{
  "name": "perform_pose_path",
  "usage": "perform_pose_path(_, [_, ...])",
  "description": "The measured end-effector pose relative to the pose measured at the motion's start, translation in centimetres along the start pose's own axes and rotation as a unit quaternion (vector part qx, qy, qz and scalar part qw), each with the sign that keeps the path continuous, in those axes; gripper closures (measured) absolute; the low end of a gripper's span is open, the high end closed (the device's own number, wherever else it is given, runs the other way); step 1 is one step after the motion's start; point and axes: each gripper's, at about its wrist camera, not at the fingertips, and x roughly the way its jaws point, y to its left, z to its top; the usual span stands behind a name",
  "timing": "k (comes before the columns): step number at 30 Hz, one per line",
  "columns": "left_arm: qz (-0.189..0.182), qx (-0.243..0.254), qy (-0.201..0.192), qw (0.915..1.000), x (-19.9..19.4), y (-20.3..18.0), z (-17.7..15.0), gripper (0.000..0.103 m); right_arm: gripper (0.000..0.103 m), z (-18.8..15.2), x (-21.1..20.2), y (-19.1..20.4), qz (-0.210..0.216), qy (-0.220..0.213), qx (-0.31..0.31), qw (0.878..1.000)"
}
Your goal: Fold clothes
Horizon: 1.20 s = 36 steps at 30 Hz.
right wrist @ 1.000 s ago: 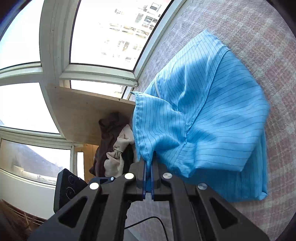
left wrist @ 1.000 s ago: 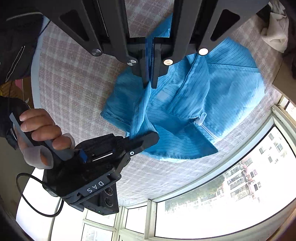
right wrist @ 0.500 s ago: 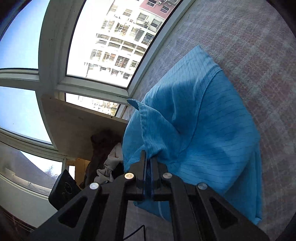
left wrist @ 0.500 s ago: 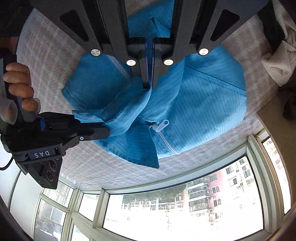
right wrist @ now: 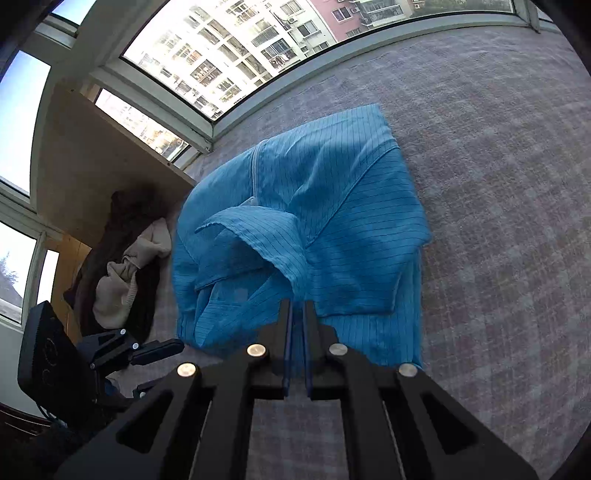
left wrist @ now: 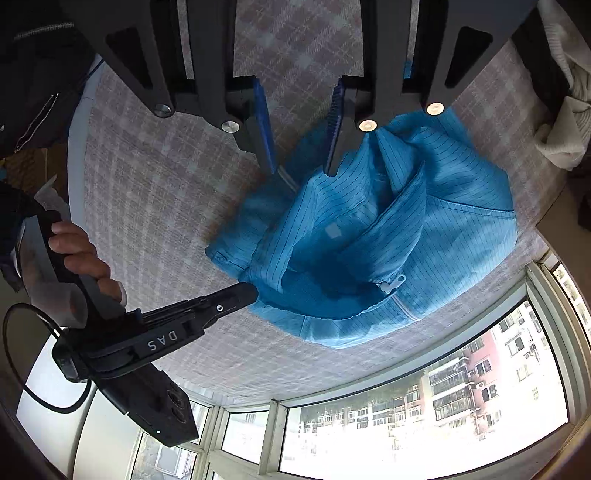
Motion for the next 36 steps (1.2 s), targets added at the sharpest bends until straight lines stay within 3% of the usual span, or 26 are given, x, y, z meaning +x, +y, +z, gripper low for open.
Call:
perform_pose_path(3, [0.008,0.004,-0.011,0.9999,-0.5,0.4,0.8,0.078,0.097,-0.2,1.5,-1.3,-0.001,0.026,0.026,0.999])
perform_pose_path(5, [0.007,0.006,-0.023,0.9997,-0.2,1.0,1.7,0.078,0.097,-0.5,0.9,-1.2,-0.012,0.019,0.031,0.999])
perform_pose_path(6, [0.005,0.011,-0.024,0.9996,0.2,1.1,2.1,0.078,0.097,-0.6,0.3,-0.9,0.002,0.018,0.03,0.999])
perform_pose_path(9, [-0.002,0.063,0.001,0.998,2.1,0.0,2.5,0.078,0.089,-0.7,-0.9,0.3,0.03,0.019,0.027,0.999])
perform_pose_path(11, [0.015,0.101,0.02,0.9946,3.7,-1.0,2.5,0.078,0.086,-0.9,-1.0,0.9,0.04,0.032,0.027,0.998])
perform_pose_path(14, [0.026,0.099,0.043,0.9938,5.8,-0.4,2.9,0.078,0.086,-1.1,-0.2,1.8,0.055,0.051,0.027,0.997])
perform_pose_path(15, [0.032,0.096,0.047,0.9937,6.4,-0.2,3.0,0.084,0.086,-1.1,0.2,2.1,0.058,0.056,0.024,0.996])
perform_pose_path(16, [0.041,0.089,0.044,0.9942,6.7,0.2,3.3,0.098,0.086,-1.0,0.6,2.5,0.042,0.054,0.012,0.998])
perform_pose_path(17, [0.05,0.081,0.041,0.9946,7.1,0.6,3.5,0.101,0.086,-0.9,0.9,2.9,0.025,0.052,0.0,0.998])
perform_pose_path(20, [0.053,0.071,0.035,0.9955,7.5,0.8,3.7,0.102,0.086,-0.2,1.8,3.3,-0.065,0.063,-0.046,0.995])
perform_pose_path(23, [0.031,0.076,0.032,0.9961,6.9,-0.3,3.1,0.102,0.086,0.4,-0.3,5.0,-0.096,0.027,-0.105,0.99])
perform_pose_path(25, [0.025,0.074,0.031,0.9965,6.6,-0.6,2.7,0.102,0.082,0.8,0.0,6.6,-0.119,0.031,-0.162,0.979])
perform_pose_path(27, [0.021,0.067,0.031,0.997,6.4,-0.6,2.6,0.102,0.065,1.3,0.3,8.2,-0.141,0.035,-0.218,0.965])
perform_pose_path(28, [0.021,0.065,0.03,0.9972,6.2,-0.5,2.6,0.102,0.063,1.5,0.4,9.0,-0.152,0.037,-0.246,0.956])
perform_pose_path(30, [0.021,0.062,0.029,0.9974,5.9,-0.3,2.5,0.102,0.063,1.9,0.7,10.6,-0.173,0.042,-0.301,0.937])
perform_pose_path(32, [0.02,0.06,0.027,0.9976,5.5,-0.3,2.5,0.102,0.063,1.6,2.1,11.8,-0.171,0.077,-0.351,0.917])
perform_pose_path(35, [0.017,0.057,0.022,0.998,5.2,-0.4,2.3,0.102,0.062,1.7,3.4,12.6,-0.229,0.064,-0.405,0.883])
perform_pose_path(36, [0.015,0.057,0.022,0.998,5.2,-0.4,2.2,0.102,0.062,2.0,4.0,12.7,-0.231,0.067,-0.409,0.88])
